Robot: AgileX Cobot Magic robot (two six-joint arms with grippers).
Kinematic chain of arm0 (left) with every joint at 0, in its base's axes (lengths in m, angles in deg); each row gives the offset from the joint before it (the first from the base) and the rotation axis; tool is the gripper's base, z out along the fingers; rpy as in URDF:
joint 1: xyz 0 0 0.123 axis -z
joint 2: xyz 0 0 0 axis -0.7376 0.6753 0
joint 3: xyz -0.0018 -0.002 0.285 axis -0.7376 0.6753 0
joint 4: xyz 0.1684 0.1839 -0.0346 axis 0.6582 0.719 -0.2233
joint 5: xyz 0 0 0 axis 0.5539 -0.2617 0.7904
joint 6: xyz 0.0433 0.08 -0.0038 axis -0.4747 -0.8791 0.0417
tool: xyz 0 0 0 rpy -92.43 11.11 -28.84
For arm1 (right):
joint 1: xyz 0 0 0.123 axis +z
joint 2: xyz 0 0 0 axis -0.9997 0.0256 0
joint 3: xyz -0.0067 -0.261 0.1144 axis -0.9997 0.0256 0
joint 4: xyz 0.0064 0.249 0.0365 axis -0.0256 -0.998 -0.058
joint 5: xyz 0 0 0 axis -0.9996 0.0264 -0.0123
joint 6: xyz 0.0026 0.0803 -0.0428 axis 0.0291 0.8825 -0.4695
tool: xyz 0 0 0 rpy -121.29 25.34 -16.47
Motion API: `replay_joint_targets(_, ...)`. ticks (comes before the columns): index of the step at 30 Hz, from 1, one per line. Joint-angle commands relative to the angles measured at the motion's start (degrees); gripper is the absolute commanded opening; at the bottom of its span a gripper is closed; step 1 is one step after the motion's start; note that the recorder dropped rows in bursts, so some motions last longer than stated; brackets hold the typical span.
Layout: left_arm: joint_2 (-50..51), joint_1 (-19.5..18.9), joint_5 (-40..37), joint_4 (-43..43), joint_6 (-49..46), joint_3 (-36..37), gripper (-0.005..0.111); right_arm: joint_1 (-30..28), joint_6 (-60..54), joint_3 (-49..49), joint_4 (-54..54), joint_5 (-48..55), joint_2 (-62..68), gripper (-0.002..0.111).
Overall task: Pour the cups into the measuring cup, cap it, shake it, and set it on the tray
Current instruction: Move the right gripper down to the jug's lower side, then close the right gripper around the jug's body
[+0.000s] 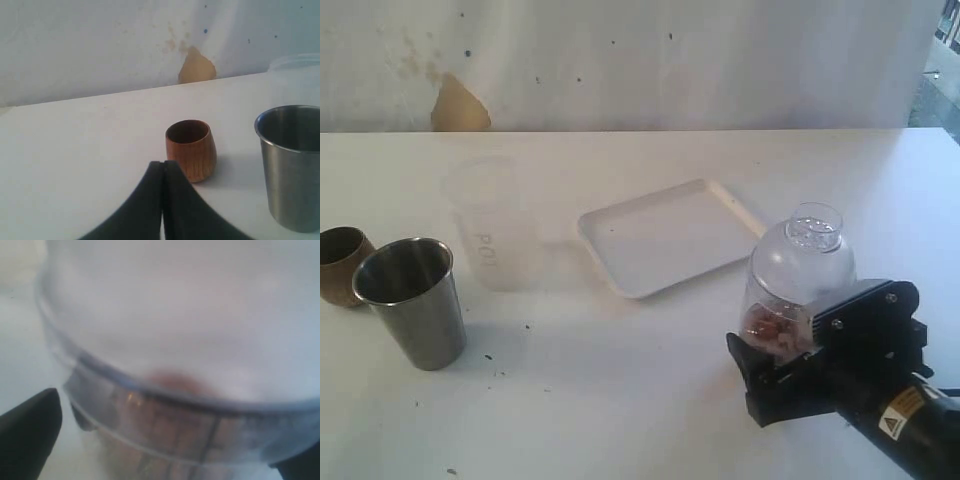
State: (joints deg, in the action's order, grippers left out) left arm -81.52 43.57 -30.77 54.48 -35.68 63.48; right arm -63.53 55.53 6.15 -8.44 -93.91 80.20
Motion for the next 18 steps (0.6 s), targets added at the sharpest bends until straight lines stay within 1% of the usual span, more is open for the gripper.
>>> replay_joint_targets(1,-0.15,0.21,-0.02,0.15,0.13,0.29,0.0,-0.44,-0.52,-0.63,-0.34,-2.55,1.99,0.105)
replay_joint_targets(5,-0.15,0.21,-0.02,0.15,0.13,0.29,0.0,-0.44,-0.52,-0.63,-1.11,-7.38,3.99,0.105)
replay_joint_targets(12,-0.15,0.21,-0.02,0.15,0.13,0.29,0.0,-0.44,-0.52,-0.67,-5.62,-7.38,4.61,0.105)
replay_joint_targets(18,-0.15,0.21,-0.02,0.15,0.13,0.29,0.0,-0.44,3.3,-0.67,-4.15,-7.38,4.61,0.105)
